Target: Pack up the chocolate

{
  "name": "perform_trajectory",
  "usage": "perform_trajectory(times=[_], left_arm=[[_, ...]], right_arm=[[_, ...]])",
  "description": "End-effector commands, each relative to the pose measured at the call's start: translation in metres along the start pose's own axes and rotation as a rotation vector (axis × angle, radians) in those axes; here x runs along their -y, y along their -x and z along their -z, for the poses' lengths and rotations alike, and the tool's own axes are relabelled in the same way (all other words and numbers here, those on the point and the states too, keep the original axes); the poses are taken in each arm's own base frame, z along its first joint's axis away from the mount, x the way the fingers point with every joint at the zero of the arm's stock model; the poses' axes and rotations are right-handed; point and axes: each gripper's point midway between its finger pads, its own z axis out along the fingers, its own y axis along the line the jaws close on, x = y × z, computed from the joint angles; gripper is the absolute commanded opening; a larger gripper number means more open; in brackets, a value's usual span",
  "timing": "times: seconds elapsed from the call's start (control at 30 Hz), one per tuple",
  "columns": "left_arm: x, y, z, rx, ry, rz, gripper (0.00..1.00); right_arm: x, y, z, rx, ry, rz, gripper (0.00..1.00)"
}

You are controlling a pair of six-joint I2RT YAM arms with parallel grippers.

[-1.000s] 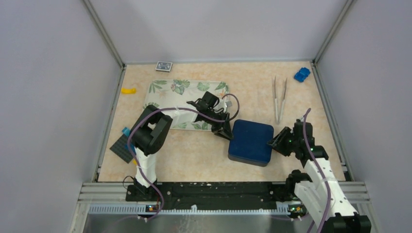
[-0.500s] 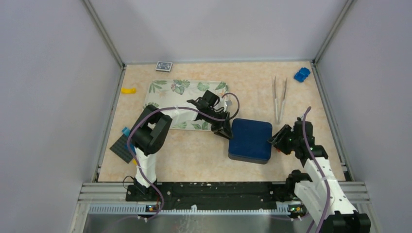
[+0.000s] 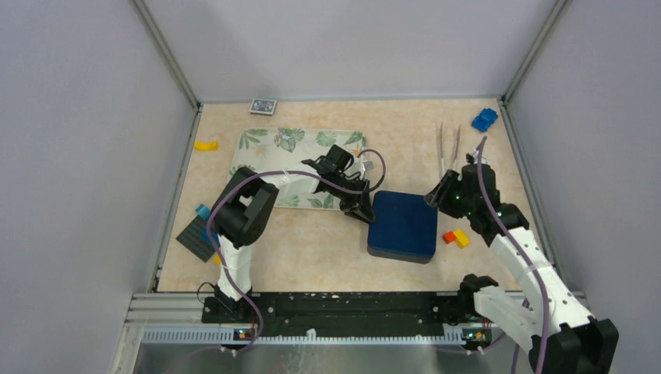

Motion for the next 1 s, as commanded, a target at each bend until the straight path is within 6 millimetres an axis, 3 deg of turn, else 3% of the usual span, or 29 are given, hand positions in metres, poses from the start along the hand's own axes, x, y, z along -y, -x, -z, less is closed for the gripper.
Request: perform_trajectory(times=[0.0,0.23,0.57,0.67,0.87,0.97], left_arm=[[0.001,0.01,-0.004,0.02,0.007,-0.041,0.33],[0.001,0.01,-0.005,0.011,0.004,-0.043,0.33],[0.001,0.011,-0.006,0.008,0.002,-0.057,0.33],[0.0,0.012,-0.007,0.007,-0.002,-0.053,0.33],[-0.002,0.011,-0.009,0.0,-0.005,-0.047,0.33],[-0.001,0.011,-0.009,0.0,-0.006,-0.05,0.33]], right_arm=[[-0.003,0.002,-0.019,0.01,-0.021,0.071,0.41],[0.026,-0.027,-0.056,-0.075,-0.121,0.067,0.4],[-0.008,0.021,-0.036,0.036,-0.056,0.095,0.4],[-0.002,0.014,-0.042,0.021,-0.073,0.098,0.4],[0.027,-0.022,-0.071,-0.07,-0.14,0.104,0.37],[0.018,-0.015,-0.07,-0.076,-0.127,0.111,0.33]])
